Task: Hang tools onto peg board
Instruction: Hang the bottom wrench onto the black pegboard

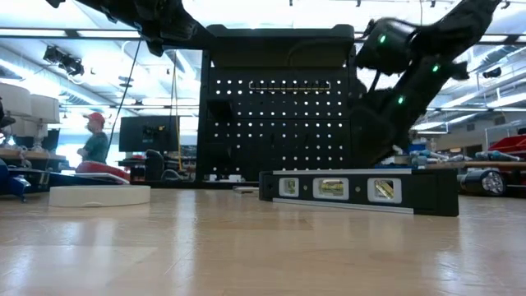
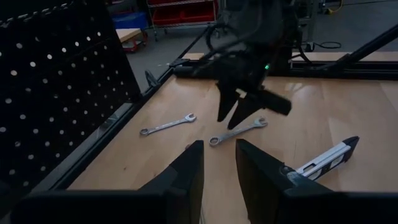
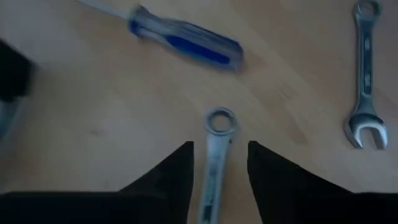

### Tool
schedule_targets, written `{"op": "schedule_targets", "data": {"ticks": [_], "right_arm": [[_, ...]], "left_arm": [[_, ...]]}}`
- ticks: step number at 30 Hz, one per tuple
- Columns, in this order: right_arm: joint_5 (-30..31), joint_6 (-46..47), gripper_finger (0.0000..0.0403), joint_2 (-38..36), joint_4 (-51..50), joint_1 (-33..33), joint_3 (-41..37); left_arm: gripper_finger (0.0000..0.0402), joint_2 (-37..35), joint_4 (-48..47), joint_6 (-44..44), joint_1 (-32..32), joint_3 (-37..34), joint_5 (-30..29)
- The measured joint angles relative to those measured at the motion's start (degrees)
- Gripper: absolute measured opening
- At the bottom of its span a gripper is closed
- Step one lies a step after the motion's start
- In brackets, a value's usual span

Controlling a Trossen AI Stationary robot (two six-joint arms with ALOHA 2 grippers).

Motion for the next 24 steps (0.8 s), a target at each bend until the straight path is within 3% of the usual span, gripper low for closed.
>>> {"op": "schedule_targets", "data": {"ticks": [8,16,19,24], "right_arm": [[-4.77,-1.78,0.0163,7.9,5.15,-3.12,0.12],[-5.14,-2.49,0.0156,9.02,6.77,-3.31,0.2],[-5.88,-2.47,0.0124,9.1,6.45,-3.38,0.26],[-6.83,-2.96,0.0036,9.01,5.89,-3.37,0.26]], "left_arm": [[0.0099,0.0,-0.22,-0.28,0.0,0.0,0.06],[0.0099,0.0,-0.17,-0.35,0.0,0.0,0.87],[0.0099,0.0,-0.19,-0.39,0.0,0.0,0.87],[0.0099,0.0,-0.21,-1.09,0.0,0.0,0.9]]}}
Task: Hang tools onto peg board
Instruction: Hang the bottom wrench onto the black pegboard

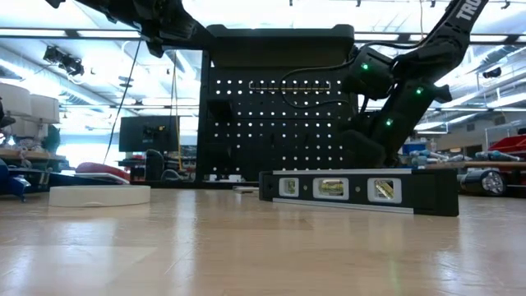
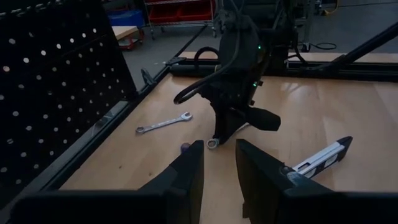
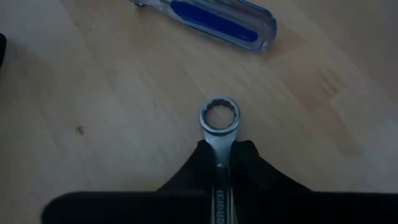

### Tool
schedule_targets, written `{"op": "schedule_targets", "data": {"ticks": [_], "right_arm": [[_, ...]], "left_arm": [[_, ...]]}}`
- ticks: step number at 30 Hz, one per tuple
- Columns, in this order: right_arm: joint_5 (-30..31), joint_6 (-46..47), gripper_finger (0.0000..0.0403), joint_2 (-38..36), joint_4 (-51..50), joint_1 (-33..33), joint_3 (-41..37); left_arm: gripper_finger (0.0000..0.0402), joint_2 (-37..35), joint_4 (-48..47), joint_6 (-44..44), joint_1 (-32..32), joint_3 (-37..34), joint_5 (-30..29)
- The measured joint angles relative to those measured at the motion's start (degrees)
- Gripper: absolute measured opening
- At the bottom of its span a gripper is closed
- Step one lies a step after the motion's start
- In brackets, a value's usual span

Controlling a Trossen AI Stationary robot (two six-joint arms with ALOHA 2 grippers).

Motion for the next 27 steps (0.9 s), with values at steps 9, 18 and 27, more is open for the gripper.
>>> {"op": "schedule_targets", "data": {"ticks": [9,18,27], "right_arm": [[-2.06,-0.48,0.0044,-4.95,-2.8,-0.17,-0.52],[-3.6,-0.91,0.0041,-18.22,-4.02,-0.1,-0.35],[-1.64,-1.29,0.0041,-27.68,3.08,0.5,-0.33]], "left_arm": [[0.0099,0.0,-0.02,0.54,0.0,0.0,0.0],[0.0099,5.94,-0.45,-0.07,0.07,0.0,-0.02],[0.0099,25.12,15.83,3.97,1.27,-0.02,-6.02]]}}
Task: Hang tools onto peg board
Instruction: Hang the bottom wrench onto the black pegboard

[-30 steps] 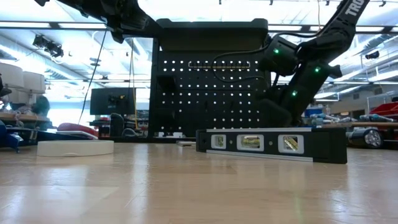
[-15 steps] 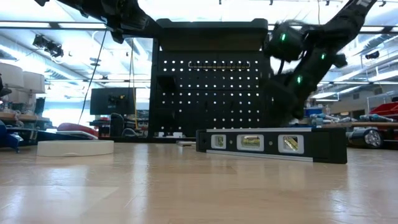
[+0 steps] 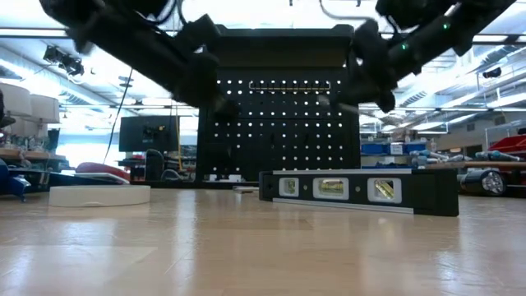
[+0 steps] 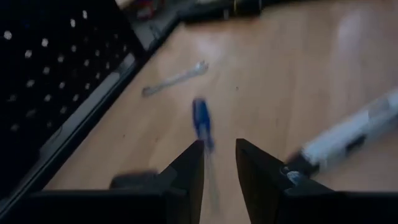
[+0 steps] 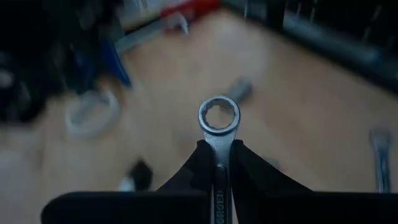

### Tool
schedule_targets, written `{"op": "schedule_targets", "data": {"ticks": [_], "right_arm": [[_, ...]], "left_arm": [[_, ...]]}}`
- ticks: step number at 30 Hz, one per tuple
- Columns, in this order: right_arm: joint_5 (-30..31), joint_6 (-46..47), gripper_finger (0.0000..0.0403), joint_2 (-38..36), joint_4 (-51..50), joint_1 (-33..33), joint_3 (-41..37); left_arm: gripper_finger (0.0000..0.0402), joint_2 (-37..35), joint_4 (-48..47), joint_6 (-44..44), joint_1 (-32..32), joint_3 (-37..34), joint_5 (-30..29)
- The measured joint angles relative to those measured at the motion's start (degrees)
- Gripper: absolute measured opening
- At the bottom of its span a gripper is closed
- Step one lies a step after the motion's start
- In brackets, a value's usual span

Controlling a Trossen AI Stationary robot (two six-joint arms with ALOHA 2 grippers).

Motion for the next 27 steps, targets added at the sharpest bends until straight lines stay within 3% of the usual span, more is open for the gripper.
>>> {"op": "schedule_targets", "data": {"ticks": [5,12,15,21,27], "right_arm": [[6.06,-1.79,0.0041,-1.31,7.4,2.69,0.04],[9.87,-5.78,0.0041,-0.97,15.47,7.25,0.04],[6.62,-5.75,0.0041,-0.93,17.16,8.68,0.06],[-5.51,0.89,0.0041,-0.93,17.0,8.99,0.07],[-9.55,5.9,0.0042,-0.18,16.11,8.29,0.17]], "left_arm": [[0.0099,6.45,18.0,4.7,-0.02,0.02,0.42],[0.0099,10.98,31.75,9.12,1.51,0.0,2.77],[0.0099,10.56,33.27,14.02,2.29,0.0,3.19],[0.0099,8.23,36.98,36.27,2.05,0.02,2.79],[0.0099,8.12,38.85,50.81,2.08,0.02,3.58]]}}
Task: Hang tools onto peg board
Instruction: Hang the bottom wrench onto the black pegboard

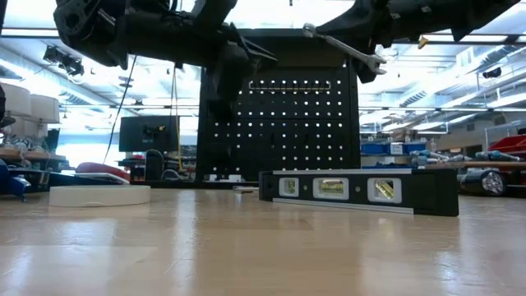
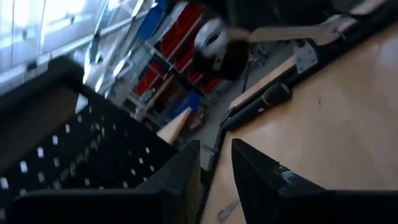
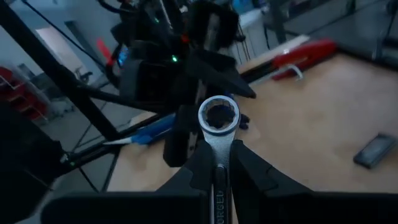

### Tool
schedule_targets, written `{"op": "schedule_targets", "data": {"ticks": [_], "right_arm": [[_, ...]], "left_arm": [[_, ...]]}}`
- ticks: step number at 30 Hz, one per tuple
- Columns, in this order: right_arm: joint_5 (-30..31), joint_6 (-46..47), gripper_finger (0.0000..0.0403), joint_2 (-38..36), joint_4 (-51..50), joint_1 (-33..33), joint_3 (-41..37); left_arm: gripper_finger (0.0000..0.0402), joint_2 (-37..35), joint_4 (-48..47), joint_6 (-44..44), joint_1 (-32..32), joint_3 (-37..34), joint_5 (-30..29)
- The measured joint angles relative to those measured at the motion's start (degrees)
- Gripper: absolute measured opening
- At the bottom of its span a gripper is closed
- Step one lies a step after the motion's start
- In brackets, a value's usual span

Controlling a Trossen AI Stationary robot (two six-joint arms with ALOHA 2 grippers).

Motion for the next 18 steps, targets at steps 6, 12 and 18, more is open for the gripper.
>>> {"op": "schedule_targets", "data": {"ticks": [6,12,18], "right_arm": [[-1.55,2.8,0.0042,3.51,0.07,-0.84,-0.02],[-5.47,4.88,0.0042,8.19,3.89,-1.66,-0.04],[-8.84,6.57,0.0042,11.22,7.1,-2.57,-0.04]], "left_arm": [[0.0099,-0.01,-0.6,14.81,-0.08,-0.02,3.61],[0.0099,-0.08,1.25,17.13,-0.07,0.0,3.7],[0.0099,-0.08,-2.18,18.52,-0.35,0.0,7.63]]}}
